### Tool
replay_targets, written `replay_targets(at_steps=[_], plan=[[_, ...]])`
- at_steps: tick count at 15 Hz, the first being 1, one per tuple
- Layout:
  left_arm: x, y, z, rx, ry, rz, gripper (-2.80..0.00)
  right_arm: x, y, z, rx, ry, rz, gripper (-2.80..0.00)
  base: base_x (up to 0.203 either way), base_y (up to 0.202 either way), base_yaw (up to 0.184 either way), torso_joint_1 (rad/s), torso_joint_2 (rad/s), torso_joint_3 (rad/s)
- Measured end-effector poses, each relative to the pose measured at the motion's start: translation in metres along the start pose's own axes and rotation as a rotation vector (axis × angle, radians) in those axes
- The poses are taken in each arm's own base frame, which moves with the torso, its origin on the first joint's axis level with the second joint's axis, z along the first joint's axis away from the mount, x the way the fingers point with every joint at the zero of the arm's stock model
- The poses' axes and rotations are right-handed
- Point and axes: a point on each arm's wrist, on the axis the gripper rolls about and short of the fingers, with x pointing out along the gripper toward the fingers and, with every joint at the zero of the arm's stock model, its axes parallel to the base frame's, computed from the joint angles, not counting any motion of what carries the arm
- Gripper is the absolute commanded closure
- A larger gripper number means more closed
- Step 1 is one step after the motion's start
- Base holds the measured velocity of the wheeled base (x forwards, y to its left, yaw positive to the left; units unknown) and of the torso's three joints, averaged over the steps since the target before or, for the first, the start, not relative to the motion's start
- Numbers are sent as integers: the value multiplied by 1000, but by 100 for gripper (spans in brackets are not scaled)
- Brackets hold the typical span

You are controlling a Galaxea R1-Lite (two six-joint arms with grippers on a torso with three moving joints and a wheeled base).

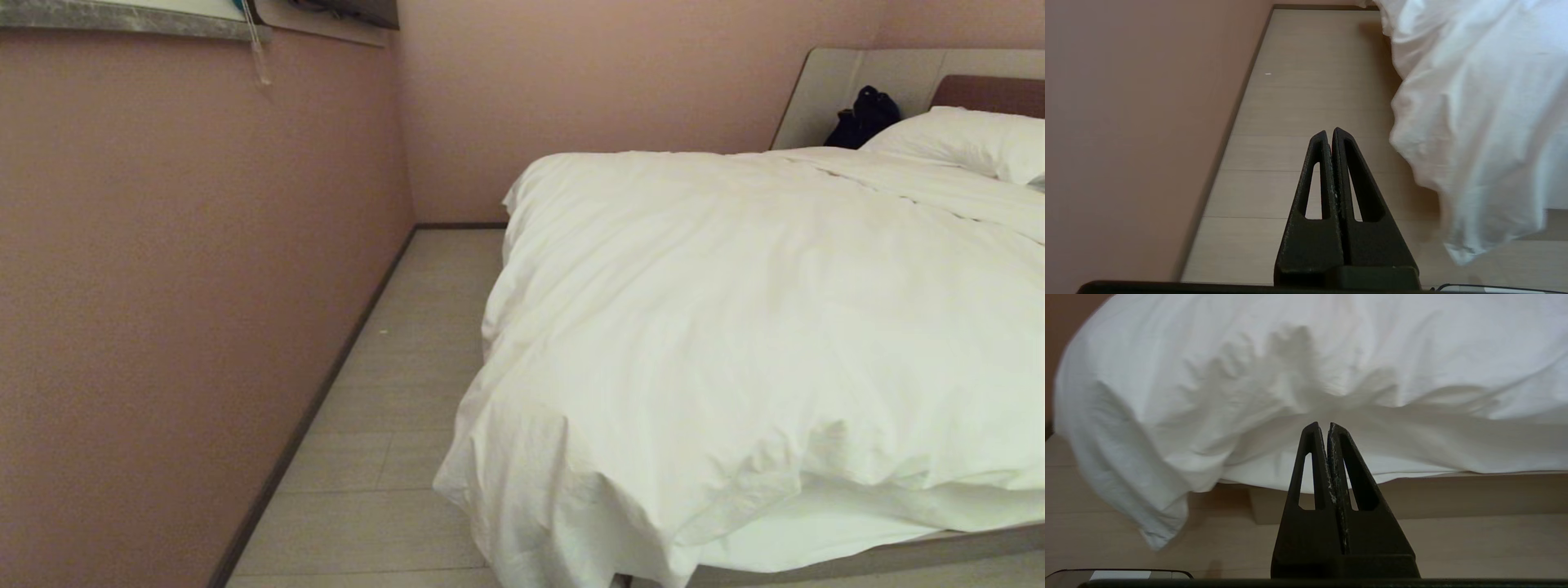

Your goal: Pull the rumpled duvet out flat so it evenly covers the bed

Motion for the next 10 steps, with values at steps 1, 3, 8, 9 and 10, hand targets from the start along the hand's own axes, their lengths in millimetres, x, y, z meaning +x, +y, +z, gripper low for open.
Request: replay_targets(at_steps=[1,3,8,9,10], plan=[[0,0,0,-1,0,0,0,0,0,0,0,1,0,0,0,194,1,2,2,2],[0,0,0,-2,0,-1,0,0,0,0,0,1,0,0,0,124,-5,2,2,0],[0,0,0,-2,0,-1,0,0,0,0,0,1,-1,0,0,0,0,0,0,0],[0,0,0,-1,0,0,0,0,0,0,0,1,-1,0,0,0,0,0,0,0],[0,0,0,-2,0,-1,0,0,0,0,0,1,0,0,0,0,0,0,0,0]])
